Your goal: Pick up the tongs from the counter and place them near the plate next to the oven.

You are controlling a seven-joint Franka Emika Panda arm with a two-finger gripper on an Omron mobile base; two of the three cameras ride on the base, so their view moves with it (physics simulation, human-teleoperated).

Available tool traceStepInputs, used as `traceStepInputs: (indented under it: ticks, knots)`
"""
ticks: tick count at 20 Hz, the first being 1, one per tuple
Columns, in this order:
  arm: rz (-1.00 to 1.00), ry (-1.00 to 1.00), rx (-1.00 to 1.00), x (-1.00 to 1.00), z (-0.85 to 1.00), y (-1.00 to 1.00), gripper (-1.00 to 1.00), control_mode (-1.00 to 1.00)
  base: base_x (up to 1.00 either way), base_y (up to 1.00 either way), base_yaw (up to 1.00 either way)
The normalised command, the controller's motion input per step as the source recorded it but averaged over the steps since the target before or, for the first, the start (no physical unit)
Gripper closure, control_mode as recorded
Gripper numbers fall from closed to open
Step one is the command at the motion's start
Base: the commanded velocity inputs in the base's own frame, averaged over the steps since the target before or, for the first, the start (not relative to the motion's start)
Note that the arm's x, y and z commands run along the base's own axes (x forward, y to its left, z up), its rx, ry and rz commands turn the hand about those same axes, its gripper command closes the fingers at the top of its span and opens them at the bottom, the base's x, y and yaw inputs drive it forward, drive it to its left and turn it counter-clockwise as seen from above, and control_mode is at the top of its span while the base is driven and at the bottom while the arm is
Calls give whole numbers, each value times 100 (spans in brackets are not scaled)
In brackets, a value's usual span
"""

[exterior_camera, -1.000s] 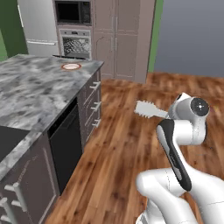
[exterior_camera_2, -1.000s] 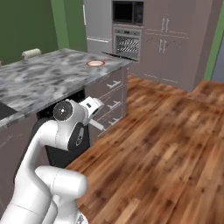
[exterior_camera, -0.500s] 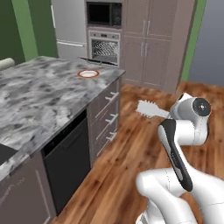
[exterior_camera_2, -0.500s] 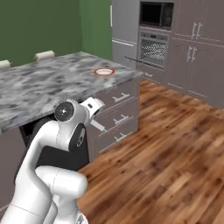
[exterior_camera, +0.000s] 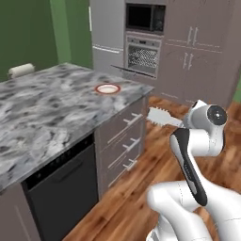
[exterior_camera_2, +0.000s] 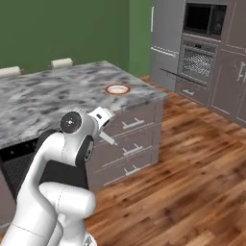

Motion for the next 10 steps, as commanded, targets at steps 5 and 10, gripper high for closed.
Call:
traceStepInputs:
  ticks: [5,10]
  knots:
    - [0,0,0,0,0,0,100,100,100,-56,38]
    - [0,0,0,0,0,0,100,100,100,-63,38]
